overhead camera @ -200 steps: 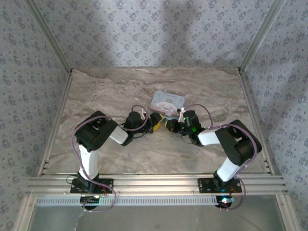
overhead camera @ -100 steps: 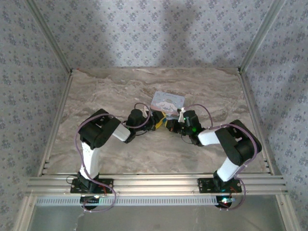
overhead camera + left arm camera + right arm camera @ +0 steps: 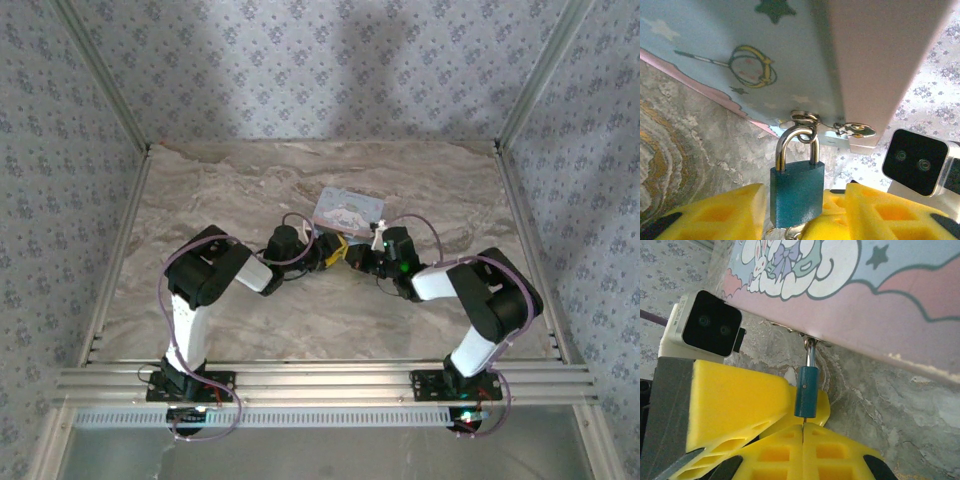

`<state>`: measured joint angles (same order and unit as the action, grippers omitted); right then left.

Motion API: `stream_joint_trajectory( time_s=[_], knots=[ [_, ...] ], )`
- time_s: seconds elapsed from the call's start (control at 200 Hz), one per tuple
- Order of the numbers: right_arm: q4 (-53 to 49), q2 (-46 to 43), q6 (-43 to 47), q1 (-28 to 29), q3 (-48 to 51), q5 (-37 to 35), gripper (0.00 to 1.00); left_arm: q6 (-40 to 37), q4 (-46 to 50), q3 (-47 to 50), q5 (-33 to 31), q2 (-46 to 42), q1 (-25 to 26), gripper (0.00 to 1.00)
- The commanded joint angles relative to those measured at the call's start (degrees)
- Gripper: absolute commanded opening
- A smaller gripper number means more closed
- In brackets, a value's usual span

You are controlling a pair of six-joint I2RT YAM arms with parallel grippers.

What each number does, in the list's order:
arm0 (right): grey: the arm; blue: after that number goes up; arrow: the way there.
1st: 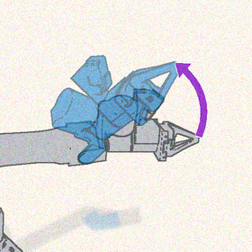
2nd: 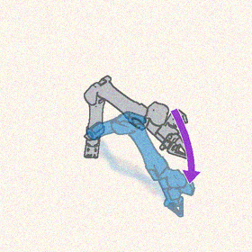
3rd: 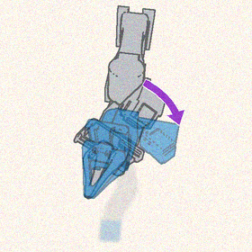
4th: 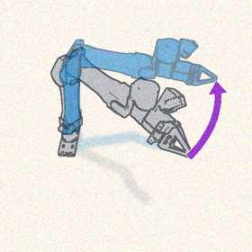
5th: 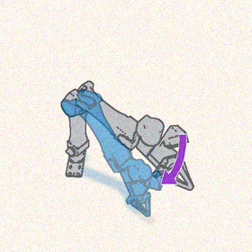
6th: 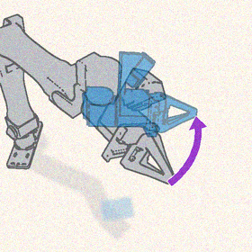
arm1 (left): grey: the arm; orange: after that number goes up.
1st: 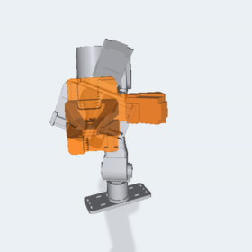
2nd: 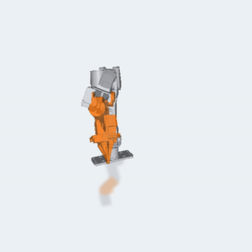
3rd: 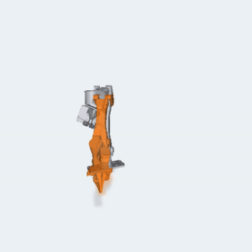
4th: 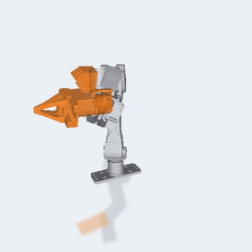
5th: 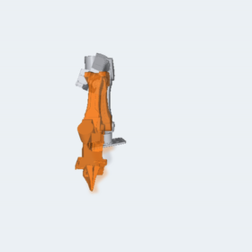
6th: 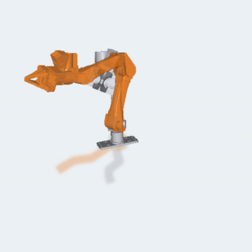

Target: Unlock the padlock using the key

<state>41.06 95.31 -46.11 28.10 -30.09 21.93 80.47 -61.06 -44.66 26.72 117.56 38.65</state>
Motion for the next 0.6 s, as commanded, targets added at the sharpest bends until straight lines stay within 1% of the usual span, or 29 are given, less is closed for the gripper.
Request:
stream_joint_trajectory(
  time_s=[0.0, 0.255, 0.455, 0.595],
  knots=[
    [2.32, 0.97, -0.98, -0.30, -1.47, 1.02, 0.00, -0.66, -0.49, -1.38, 1.23, 1.40, 0.12, 0.39],
    [2.36, 0.30, -0.95, -0.42, -1.04, 1.01, 0.00, -0.40, -0.73, -0.80, 0.53, 1.08, 0.12, 0.18],
    [0.12, -2.00, 0.93, -1.07, 0.29, 0.75, 0.00, -0.32, -0.64, -0.06, -0.26, 0.32, 0.16, 0.12],
    [-2.43, -4.97, 3.52, -1.39, 1.85, -0.54, 0.20, -0.05, -0.33, -0.23, -0.27, -0.20, 0.27, 0.12]
  ],
)
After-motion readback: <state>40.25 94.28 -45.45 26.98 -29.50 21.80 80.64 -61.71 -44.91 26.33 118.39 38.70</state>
